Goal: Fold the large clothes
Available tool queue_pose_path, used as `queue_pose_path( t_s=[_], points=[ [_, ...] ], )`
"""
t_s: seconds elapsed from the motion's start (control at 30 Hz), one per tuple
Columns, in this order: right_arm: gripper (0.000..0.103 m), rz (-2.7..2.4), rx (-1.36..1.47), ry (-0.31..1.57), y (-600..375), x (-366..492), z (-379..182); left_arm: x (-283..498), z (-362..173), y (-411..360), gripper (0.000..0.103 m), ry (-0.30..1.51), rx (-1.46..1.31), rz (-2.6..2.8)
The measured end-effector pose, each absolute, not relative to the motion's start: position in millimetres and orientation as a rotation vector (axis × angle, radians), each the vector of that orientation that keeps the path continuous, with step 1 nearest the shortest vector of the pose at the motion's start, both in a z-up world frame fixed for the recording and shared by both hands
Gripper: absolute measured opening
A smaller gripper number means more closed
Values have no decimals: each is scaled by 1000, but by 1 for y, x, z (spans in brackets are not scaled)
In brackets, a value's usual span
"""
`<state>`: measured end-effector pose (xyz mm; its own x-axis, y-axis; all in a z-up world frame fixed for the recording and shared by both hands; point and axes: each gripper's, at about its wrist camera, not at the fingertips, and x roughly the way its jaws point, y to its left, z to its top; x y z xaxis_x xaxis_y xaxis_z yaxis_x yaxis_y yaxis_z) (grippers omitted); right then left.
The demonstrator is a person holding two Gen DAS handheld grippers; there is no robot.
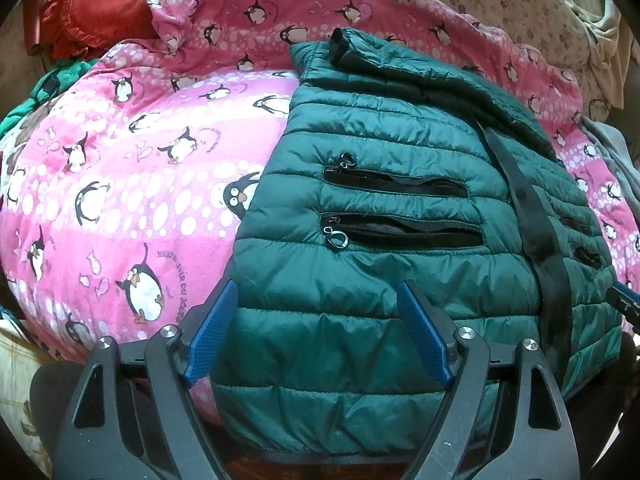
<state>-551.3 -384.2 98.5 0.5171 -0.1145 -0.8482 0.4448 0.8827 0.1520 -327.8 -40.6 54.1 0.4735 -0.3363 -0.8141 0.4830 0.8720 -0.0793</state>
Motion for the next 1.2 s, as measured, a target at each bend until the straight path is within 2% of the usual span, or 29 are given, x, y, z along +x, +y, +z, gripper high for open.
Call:
queue_pose_path(
  t_s=[0.63, 0.9, 1.2],
  points=[
    [75, -342, 381, 978, -384, -553, 98, -329, 51, -34, 82, 984, 166, -505],
    [75, -370, 366, 971, -389, -561, 103, -304, 45, 16, 82, 1110, -58, -487],
    [75, -391, 468, 994, -422, -584, 94, -313, 25, 30, 82, 1209, -89, -532]
  ],
)
